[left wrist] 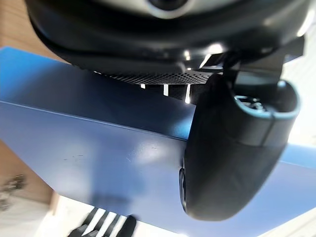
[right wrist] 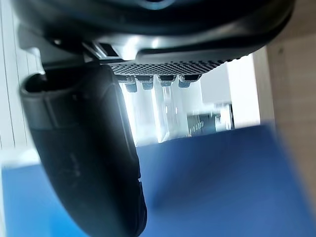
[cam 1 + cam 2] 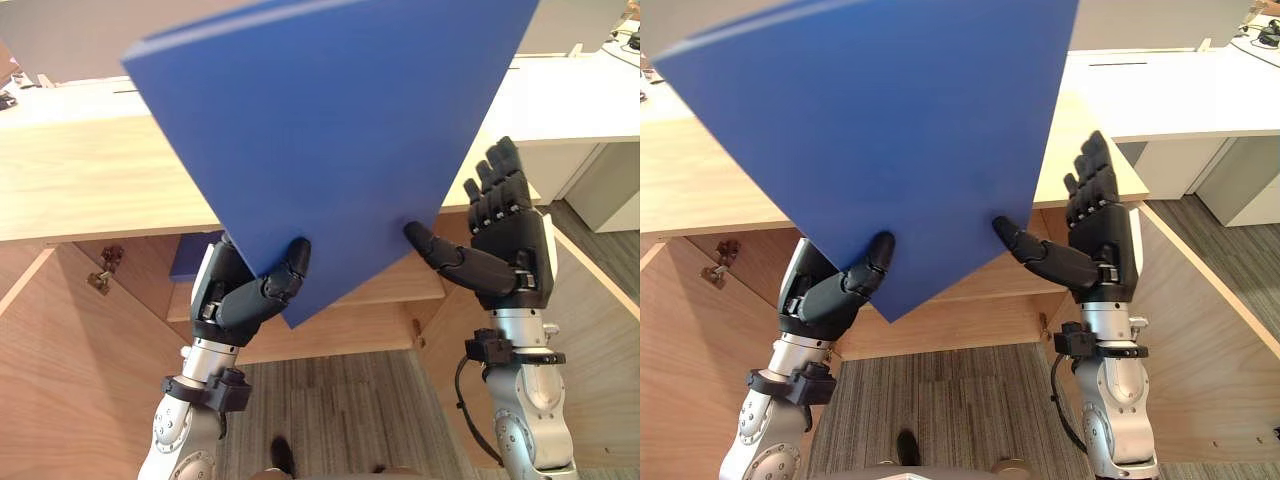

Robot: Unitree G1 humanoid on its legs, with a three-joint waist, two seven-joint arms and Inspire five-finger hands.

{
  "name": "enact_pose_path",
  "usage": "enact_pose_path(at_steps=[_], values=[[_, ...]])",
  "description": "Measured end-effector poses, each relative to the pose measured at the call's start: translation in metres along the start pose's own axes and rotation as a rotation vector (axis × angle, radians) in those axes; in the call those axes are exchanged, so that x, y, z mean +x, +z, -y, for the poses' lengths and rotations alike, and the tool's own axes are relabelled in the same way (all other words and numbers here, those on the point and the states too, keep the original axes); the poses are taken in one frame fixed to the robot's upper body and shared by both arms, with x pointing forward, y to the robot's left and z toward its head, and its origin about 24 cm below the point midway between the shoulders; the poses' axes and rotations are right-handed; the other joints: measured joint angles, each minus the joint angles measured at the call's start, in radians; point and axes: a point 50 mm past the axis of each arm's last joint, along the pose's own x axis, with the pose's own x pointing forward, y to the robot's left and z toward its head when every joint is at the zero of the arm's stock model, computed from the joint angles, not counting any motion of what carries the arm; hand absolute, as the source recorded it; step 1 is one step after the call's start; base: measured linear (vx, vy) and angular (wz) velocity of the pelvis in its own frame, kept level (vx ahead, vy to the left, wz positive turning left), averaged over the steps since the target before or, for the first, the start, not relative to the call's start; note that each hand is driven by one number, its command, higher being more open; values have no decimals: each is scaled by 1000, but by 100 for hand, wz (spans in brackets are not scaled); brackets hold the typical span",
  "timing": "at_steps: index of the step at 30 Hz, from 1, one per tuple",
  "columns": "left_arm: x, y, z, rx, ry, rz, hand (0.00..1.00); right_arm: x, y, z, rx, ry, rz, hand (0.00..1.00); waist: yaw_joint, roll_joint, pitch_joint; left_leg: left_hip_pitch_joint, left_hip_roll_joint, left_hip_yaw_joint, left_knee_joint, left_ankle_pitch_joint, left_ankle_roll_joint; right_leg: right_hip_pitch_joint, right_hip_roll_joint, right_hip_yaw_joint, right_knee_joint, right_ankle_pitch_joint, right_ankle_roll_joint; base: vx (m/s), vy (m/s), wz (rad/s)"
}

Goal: Walk over to the cabinet, pick up the folder, carry it to the office cabinet, place the folder inside the office cabinet, then close the office cabinet door

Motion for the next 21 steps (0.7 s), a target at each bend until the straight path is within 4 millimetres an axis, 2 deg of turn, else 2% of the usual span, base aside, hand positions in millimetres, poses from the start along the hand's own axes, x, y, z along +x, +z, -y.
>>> enact_pose_path(at_steps=[2,3,10,13,14,18,21], values=[[-2,-4,-2,11,-17,-37,0,4,-6,-5,-18,86,-31,100,1,0,0,-1,-1,-2,0,3,4,1,0,-2,0,1,1,1,-4,4],[-3,-5,-6,23,-12,-54,0,4,-12,-2,-35,111,-69,0,3,-1,-1,-4,-2,-10,0,6,6,2,-1,-9,0,1,1,0,-7,11],[-10,-10,-22,74,1,-148,0,-1,-31,9,-50,205,-244,0,26,-1,-1,-17,-3,-37,0,16,8,5,0,-35,-1,1,1,-8,-10,12],[-11,-6,-30,117,19,-155,0,-3,-34,9,-50,240,-276,0,31,-1,-1,-20,-3,-42,0,19,8,5,1,-41,-1,2,0,-6,-5,5],[-11,-4,-32,133,31,-151,100,-3,-35,8,-47,249,-277,0,32,-1,-2,-20,-3,-42,0,19,7,5,1,-41,-1,2,0,0,0,0],[-10,-1,-35,184,91,-111,100,-2,-36,0,-10,246,-259,0,35,-2,-6,-25,-2,-43,0,20,7,0,2,-42,-1,3,0,0,0,0],[-9,1,-38,224,198,-43,100,1,-31,-20,-12,271,-188,0,48,-2,-6,-29,-1,-43,0,21,7,-4,3,-42,-2,4,-1,0,0,0]])
